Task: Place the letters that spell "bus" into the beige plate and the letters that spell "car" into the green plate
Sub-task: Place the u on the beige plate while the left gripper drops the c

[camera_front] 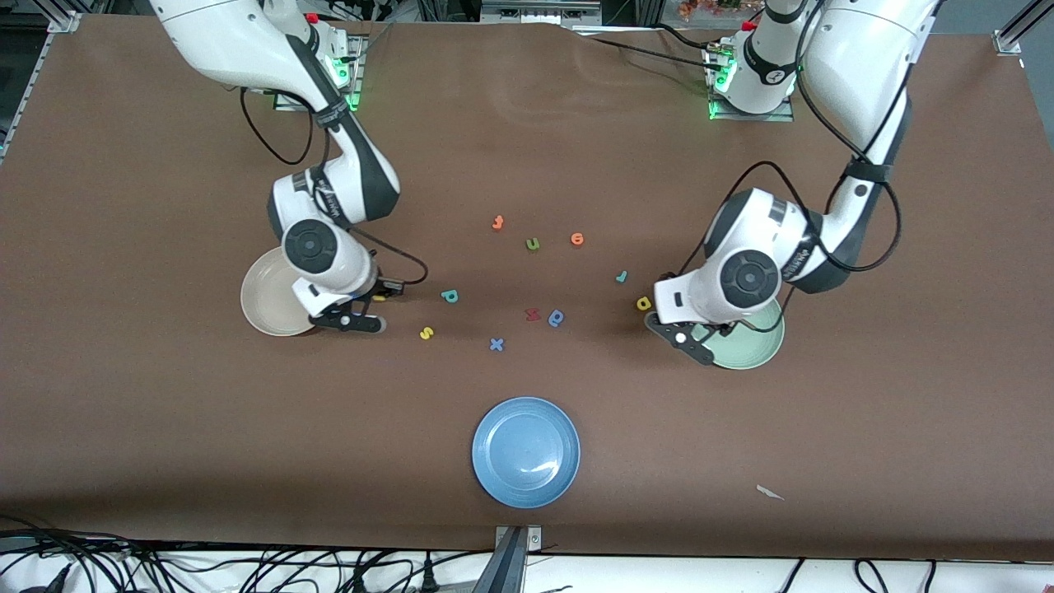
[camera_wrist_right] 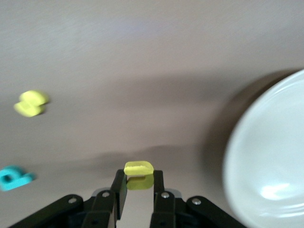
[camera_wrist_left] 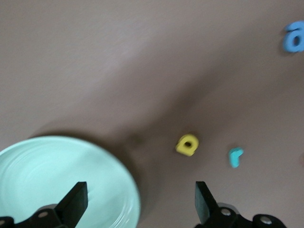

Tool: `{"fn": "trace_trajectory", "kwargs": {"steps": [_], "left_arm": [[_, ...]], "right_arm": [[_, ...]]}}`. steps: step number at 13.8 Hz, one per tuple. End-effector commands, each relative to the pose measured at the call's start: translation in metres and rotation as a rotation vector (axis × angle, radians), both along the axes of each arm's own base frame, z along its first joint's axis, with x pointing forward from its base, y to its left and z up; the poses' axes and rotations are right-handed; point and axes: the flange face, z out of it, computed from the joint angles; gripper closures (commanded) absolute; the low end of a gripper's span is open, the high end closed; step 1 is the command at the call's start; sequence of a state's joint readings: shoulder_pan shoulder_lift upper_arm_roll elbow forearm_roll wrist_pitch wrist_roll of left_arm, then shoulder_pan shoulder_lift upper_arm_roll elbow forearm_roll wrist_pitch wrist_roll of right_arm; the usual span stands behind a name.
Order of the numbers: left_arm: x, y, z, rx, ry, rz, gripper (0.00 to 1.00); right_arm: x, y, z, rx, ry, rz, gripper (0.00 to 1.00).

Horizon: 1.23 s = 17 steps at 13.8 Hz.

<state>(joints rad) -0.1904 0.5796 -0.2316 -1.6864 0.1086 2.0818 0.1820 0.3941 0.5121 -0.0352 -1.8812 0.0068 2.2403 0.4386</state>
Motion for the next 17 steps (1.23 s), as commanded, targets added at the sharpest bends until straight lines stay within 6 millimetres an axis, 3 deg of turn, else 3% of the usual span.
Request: {"fn": "trace_trajectory", "kwargs": {"steps": [1,4,8,12,13,14,15,16,17], "left_arm": [[-0.014,-0.011,-0.036,-0.03,-0.064,-0.015,0.05],[-0.027,-0.009,-0.058,-0.036,-0.069,-0.022,0.15],[-0.032,-0.019,-0.07,-0.042,-0.069,-0.016,0.19],[-0.037,-0.018,-0.079,-0.045,-0.071,-0.016,0.24],[-0.038,-0.02,-0.08,-0.045,-0.069,-0.019,0.34],[-0.039,-0.023,-0.08,-0.045,-0.069,-0.022,0.36],[-0.04,-0.024,-0.081,-0.044,-0.068,-0.018,0.36],[-0.042,-0.028,-0.084,-0.041,-0.065,-0.004,0.36],[-0.049,-0.039,-0.084,-0.035,-0.062,0.006,0.35]], "right_arm": [[0.007,-0.031,0.014,-0.031,0.038,0.054,0.79],[0.01,-0.079,0.031,-0.041,0.06,0.113,0.79],[-0.009,-0.129,0.045,-0.028,0.041,0.129,0.79],[-0.042,-0.149,0.019,-0.01,-0.02,0.139,0.78],[-0.044,-0.153,0.015,-0.01,-0.033,0.133,0.76],[-0.044,-0.154,0.015,-0.007,-0.033,0.128,0.63],[-0.041,-0.157,0.017,-0.001,-0.037,0.105,0.21],[-0.039,-0.163,0.019,0.008,-0.037,0.089,0.01],[-0.037,-0.162,0.021,0.01,-0.034,0.086,0.0]]}}
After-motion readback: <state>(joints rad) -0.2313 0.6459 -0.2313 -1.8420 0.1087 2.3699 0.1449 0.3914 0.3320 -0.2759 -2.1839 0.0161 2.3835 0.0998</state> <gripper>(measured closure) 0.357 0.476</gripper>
